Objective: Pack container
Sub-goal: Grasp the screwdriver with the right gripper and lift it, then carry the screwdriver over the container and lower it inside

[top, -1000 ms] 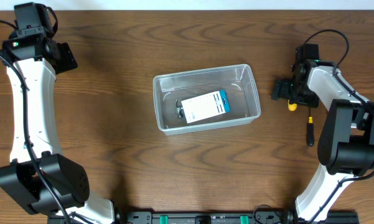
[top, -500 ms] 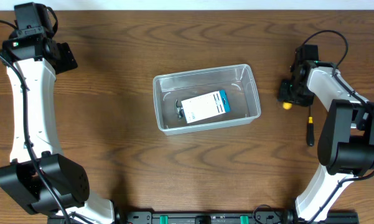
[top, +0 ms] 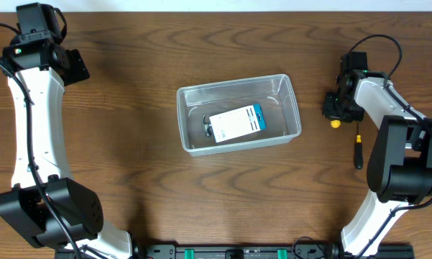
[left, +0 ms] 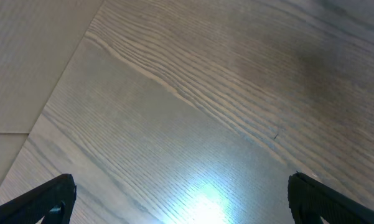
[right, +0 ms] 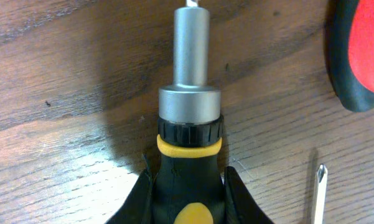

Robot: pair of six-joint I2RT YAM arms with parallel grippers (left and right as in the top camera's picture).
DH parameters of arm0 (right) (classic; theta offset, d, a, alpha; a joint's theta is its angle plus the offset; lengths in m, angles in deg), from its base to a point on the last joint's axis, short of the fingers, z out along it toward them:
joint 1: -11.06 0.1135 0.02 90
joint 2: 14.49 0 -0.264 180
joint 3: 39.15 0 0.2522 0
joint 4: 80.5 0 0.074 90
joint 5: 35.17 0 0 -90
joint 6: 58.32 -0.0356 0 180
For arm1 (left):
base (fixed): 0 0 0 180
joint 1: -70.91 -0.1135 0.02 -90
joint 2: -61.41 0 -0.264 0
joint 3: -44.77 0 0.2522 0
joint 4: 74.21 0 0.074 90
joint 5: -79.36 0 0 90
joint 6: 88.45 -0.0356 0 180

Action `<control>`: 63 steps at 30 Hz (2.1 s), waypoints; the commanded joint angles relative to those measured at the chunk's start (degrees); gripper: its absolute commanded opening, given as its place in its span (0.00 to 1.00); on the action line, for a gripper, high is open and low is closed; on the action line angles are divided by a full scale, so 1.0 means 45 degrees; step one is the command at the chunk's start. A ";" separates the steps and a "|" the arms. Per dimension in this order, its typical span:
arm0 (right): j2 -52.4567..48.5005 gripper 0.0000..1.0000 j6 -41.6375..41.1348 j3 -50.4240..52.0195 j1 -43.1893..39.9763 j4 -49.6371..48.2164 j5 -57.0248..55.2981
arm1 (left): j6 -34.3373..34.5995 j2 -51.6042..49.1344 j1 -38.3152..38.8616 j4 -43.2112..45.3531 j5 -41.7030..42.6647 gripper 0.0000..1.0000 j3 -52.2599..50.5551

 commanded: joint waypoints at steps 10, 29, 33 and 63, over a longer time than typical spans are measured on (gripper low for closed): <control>-0.0073 0.01 0.0044 -0.0287 0.0044 0.0670 -0.0753 | 0.0160 0.0262 -0.0019 -0.0029 -0.0068 0.98 0.0306; 0.2069 0.01 0.2395 -0.3599 0.1205 0.1919 0.0364 | 0.0165 0.0262 -0.0019 -0.0029 -0.0068 0.98 0.0306; 0.2788 0.01 0.2803 -0.4425 0.2283 0.2278 0.0359 | 0.0165 0.0262 -0.0015 -0.0029 -0.0068 0.98 0.0306; 0.3230 0.01 0.0427 -0.2414 0.6766 0.3764 -0.0121 | 0.0160 0.0262 -0.0019 -0.0029 -0.0068 0.98 0.0306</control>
